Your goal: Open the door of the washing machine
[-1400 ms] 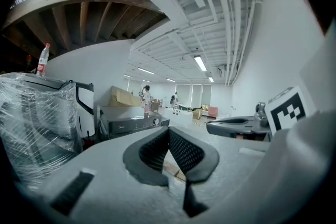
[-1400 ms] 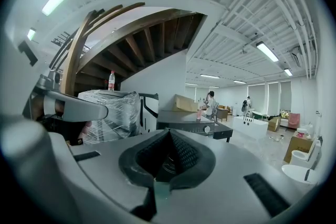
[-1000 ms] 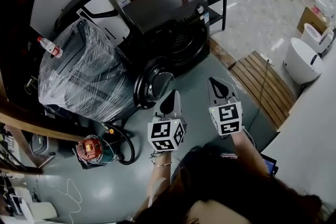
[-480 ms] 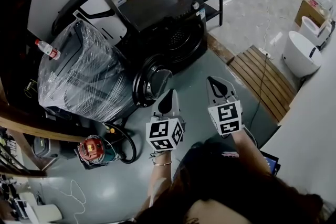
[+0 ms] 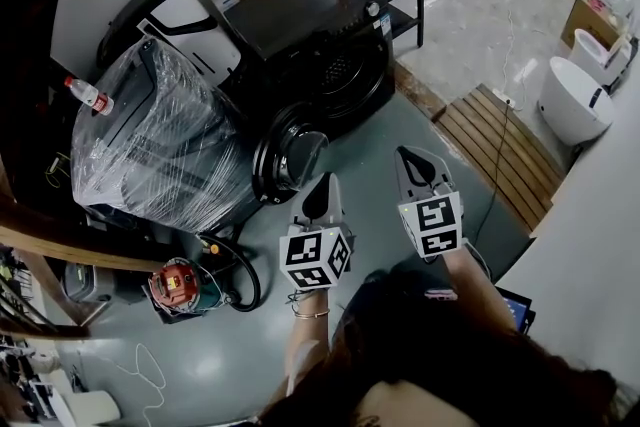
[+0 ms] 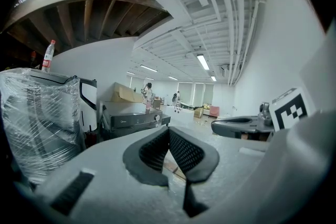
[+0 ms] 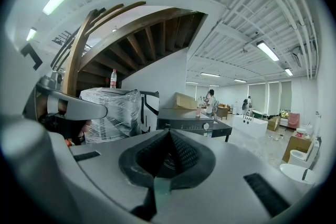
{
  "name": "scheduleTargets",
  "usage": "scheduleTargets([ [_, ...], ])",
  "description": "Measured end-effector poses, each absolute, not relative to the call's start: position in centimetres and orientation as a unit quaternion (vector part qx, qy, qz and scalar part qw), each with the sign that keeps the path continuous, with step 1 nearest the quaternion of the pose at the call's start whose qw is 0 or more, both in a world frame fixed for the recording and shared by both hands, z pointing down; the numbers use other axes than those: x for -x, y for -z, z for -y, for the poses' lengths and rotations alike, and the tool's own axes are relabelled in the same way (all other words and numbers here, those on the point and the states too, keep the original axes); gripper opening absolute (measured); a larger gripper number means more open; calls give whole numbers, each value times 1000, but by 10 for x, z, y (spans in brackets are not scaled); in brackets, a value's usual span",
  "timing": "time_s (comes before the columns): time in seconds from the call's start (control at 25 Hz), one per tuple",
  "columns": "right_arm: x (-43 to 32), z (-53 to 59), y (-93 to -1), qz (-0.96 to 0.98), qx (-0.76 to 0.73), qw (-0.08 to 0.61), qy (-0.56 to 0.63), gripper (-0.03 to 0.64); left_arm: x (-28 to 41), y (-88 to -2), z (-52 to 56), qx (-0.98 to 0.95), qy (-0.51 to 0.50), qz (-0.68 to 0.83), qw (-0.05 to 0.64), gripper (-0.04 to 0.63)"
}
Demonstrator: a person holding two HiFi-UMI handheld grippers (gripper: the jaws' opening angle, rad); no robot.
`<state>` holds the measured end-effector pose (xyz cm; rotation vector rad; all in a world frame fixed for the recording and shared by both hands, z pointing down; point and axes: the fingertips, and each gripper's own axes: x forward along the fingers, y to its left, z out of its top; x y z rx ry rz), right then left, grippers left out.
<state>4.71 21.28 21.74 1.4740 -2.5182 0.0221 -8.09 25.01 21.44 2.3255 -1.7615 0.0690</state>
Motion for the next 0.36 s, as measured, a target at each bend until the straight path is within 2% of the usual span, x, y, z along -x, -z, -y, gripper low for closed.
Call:
scheduleTargets([
  [0.36, -45, -205, -222, 855, -504, 119, -9, 0, 86, -222, -243, -789, -26, 603, 119, 12],
])
